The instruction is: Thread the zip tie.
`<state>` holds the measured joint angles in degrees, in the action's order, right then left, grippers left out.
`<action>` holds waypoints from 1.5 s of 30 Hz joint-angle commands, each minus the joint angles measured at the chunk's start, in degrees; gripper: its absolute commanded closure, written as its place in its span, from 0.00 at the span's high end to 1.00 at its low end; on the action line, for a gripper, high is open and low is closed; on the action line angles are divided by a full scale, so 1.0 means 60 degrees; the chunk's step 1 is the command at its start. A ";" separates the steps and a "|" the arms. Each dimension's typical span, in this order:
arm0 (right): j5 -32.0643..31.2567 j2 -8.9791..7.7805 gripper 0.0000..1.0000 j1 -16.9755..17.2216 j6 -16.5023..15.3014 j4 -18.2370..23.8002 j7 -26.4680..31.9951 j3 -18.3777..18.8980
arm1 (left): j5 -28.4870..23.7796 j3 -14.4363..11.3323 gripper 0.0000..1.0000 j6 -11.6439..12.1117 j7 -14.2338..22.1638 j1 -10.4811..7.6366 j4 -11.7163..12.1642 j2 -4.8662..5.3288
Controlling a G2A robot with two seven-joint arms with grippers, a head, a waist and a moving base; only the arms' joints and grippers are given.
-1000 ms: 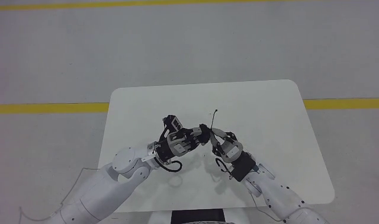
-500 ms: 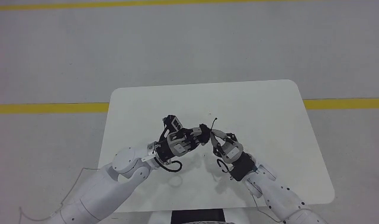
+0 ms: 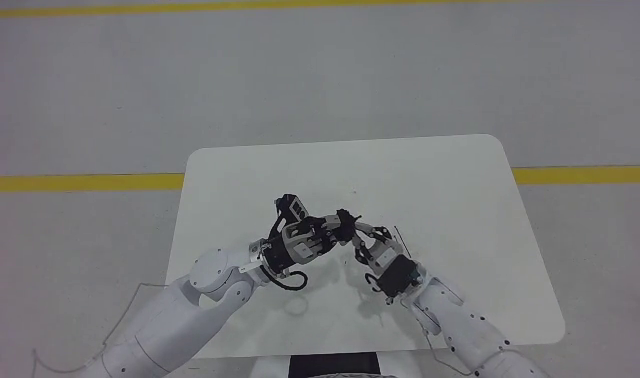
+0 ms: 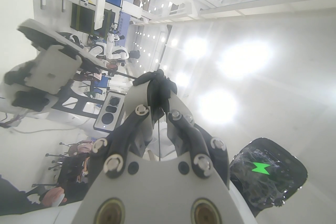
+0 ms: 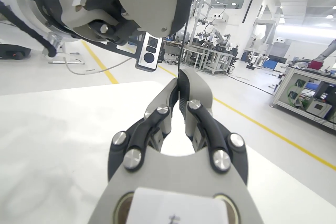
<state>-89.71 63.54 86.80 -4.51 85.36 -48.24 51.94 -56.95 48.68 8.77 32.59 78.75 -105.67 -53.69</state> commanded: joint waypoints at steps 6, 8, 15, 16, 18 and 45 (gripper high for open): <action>-0.0040 0.0069 0.00 -0.0057 -0.0006 -0.0161 0.0200 -0.0030 | 0.0000 0.0000 0.00 0.0000 0.0000 0.0000 0.0000 0.0000; -0.0040 0.0082 0.00 -0.0065 -0.0003 -0.0185 0.0254 -0.0029 | 0.0000 0.0000 0.00 0.0000 0.0000 0.0000 0.0000 0.0000; 0.0120 0.0117 0.66 0.0033 0.0069 -0.0166 0.0350 0.0078 | 0.0000 0.0000 0.00 0.0000 0.0000 0.0000 0.0000 0.0000; 0.0139 0.0118 1.00 0.0058 0.0090 -0.0156 0.0383 0.0109 | 0.0000 0.0000 0.00 0.0000 0.0000 0.0000 0.0000 0.0000; 0.0147 0.0104 1.00 0.0140 0.0099 -0.0054 0.0382 0.0218 | 0.0000 0.0000 0.00 0.0000 0.0000 0.0000 0.0000 0.0000; 0.2924 -0.0705 1.00 0.3378 -0.2495 0.2889 -0.0875 0.5038 | 0.0000 0.0000 0.00 0.0000 0.0000 0.0000 0.0000 0.0000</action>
<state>-72.95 59.42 106.69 -19.54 101.98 -53.35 82.23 -56.95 48.68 8.77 32.59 78.75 -105.67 -53.69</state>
